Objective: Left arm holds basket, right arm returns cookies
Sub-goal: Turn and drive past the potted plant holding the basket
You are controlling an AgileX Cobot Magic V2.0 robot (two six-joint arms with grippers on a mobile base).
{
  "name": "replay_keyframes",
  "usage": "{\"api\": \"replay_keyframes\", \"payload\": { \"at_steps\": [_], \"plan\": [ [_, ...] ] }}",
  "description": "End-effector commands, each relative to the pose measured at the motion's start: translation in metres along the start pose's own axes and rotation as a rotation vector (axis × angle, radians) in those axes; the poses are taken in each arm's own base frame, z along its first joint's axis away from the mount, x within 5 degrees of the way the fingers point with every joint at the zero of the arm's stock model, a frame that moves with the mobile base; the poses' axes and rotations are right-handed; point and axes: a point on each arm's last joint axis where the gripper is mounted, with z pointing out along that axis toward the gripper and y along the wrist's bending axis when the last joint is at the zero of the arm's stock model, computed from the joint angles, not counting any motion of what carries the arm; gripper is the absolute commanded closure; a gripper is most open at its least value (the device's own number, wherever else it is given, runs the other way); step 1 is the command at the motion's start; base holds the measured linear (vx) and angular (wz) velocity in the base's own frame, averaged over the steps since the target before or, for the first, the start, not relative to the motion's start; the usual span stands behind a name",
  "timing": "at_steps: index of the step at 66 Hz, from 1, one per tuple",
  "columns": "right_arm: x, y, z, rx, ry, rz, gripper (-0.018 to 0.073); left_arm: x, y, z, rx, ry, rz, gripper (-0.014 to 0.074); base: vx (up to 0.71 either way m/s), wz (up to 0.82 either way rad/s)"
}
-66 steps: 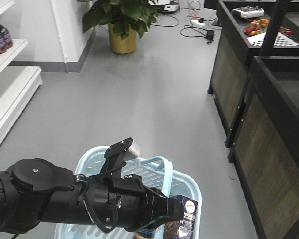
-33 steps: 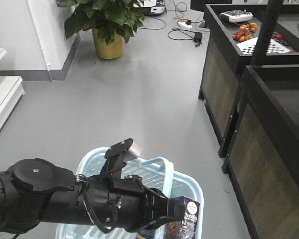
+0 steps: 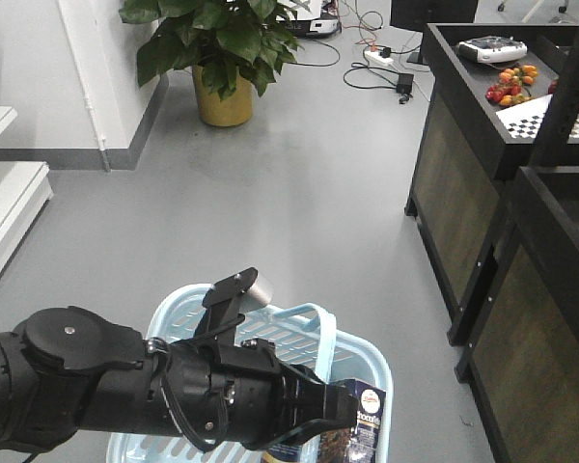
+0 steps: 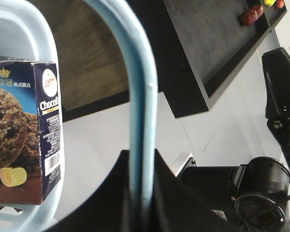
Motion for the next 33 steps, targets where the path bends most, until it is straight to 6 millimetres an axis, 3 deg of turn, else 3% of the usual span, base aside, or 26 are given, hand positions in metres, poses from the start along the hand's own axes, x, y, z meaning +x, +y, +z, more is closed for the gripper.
{"api": "replay_keyframes", "payload": {
  "at_steps": [1, 33],
  "plan": [
    [-0.0079, -0.0009, -0.0012, 0.012, -0.086, -0.008, 0.0568, -0.0071, -0.0198, -0.0118, 0.076, -0.041, 0.021, 0.0603, 0.30, 0.02],
    [-0.0079, -0.0009, -0.0012, 0.012, -0.086, -0.008, 0.0568, -0.0072, -0.0197, -0.0118, 0.075, -0.042, 0.021, 0.0603, 0.30, 0.04]
  ]
}}
